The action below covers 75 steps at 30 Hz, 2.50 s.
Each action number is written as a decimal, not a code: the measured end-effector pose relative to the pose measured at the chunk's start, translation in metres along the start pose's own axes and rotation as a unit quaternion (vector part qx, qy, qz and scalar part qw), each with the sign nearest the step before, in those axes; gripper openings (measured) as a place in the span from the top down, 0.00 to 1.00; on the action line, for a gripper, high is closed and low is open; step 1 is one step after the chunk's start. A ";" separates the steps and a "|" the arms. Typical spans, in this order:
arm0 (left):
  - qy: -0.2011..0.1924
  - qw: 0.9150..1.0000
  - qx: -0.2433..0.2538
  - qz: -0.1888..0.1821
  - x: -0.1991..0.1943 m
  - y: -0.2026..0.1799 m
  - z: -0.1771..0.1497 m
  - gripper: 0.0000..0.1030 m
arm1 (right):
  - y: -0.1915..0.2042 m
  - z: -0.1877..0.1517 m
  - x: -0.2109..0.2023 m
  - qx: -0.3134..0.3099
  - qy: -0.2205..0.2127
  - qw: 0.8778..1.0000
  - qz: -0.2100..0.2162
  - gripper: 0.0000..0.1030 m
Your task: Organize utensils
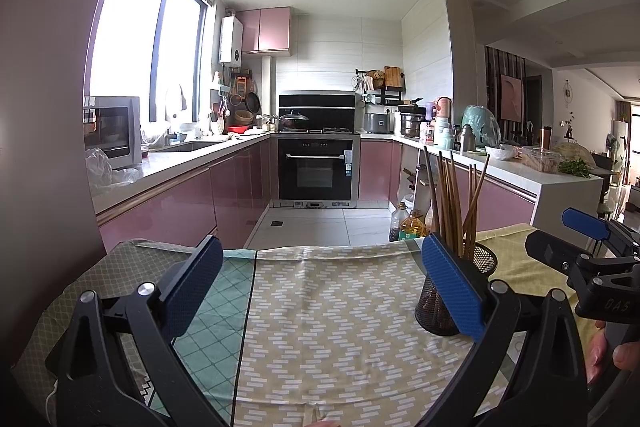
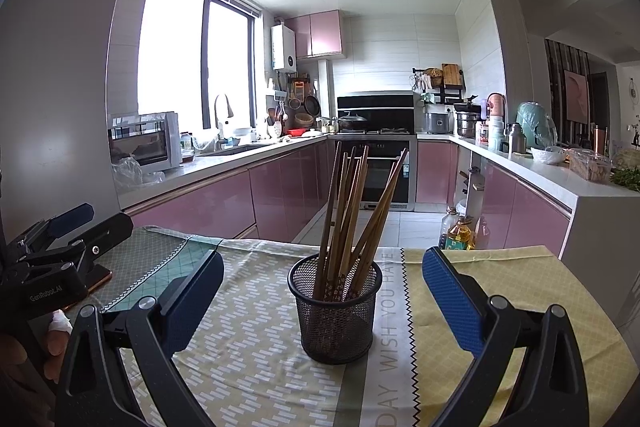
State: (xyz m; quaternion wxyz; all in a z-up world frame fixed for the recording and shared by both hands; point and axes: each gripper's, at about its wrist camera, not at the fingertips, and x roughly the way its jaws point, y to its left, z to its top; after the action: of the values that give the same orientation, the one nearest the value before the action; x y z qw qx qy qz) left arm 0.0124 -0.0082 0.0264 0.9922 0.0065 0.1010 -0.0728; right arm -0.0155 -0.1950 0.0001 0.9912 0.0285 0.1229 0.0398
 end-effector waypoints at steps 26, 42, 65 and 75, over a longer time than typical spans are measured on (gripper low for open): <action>0.002 1.000 -0.001 0.000 -0.001 0.000 -0.004 0.05 | 0.000 0.001 0.001 0.000 0.001 1.000 0.001 0.06; 0.005 1.000 -0.001 0.000 -0.001 0.000 -0.006 0.05 | 0.000 0.000 0.002 0.000 0.004 1.000 0.001 0.06; 0.006 1.000 -0.003 0.000 0.000 0.001 -0.008 0.05 | 0.001 -0.001 0.004 0.000 0.004 1.000 0.001 0.06; 0.007 1.000 -0.002 0.000 0.000 0.000 -0.010 0.05 | 0.000 -0.001 0.004 0.000 0.004 1.000 0.001 0.06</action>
State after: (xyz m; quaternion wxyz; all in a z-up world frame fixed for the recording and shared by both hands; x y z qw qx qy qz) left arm 0.0103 -0.0076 0.0162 0.9915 0.0046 0.1083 -0.0721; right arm -0.0118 -0.1942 -0.0014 0.9906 0.0287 0.1273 0.0404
